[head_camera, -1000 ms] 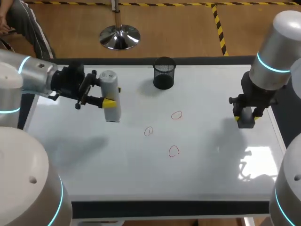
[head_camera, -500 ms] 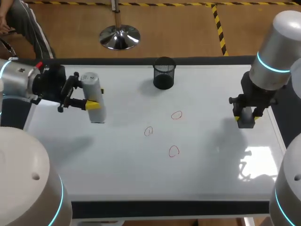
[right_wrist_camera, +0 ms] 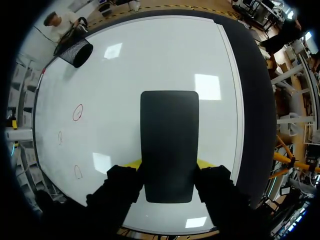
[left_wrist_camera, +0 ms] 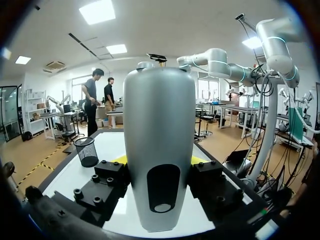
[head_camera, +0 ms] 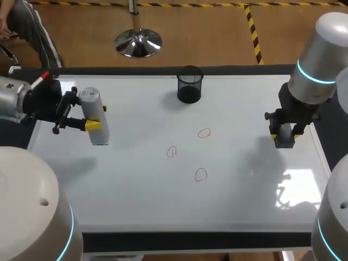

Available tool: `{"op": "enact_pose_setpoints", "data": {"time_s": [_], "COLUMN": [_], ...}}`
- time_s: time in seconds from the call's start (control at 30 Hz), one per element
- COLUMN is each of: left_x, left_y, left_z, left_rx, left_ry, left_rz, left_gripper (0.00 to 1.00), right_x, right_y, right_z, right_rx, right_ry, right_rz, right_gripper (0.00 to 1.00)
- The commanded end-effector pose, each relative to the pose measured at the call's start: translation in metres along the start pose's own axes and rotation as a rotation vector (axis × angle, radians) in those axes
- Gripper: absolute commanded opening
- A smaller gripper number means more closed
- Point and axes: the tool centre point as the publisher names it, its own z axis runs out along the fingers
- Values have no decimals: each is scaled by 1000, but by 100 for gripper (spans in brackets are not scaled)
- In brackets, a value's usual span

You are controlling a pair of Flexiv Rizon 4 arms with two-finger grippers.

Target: Pick up the inspection probe, press it on each red-marked spot on the whiteboard one by one, put down the probe, pick up the eraser, and wipe off all the red marks.

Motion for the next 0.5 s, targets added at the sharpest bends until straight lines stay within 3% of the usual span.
{"op": "enact_pose_setpoints", "data": {"time_s": [0.03, 0.5], "left_x": [4, 7], "left_y": [-1, 2], "left_z": [-9, -18], "left_rx": [-2, 19], "left_ry": [-2, -15], "left_rz": [2, 5], "left_gripper": [0, 0], "right_x": [0, 0], "right_y": [0, 0], "right_z": [-1, -1], "right_rx": [0, 0], "right_ry": [0, 0], "right_rz": [-2, -2], "right_gripper": [0, 0]}}
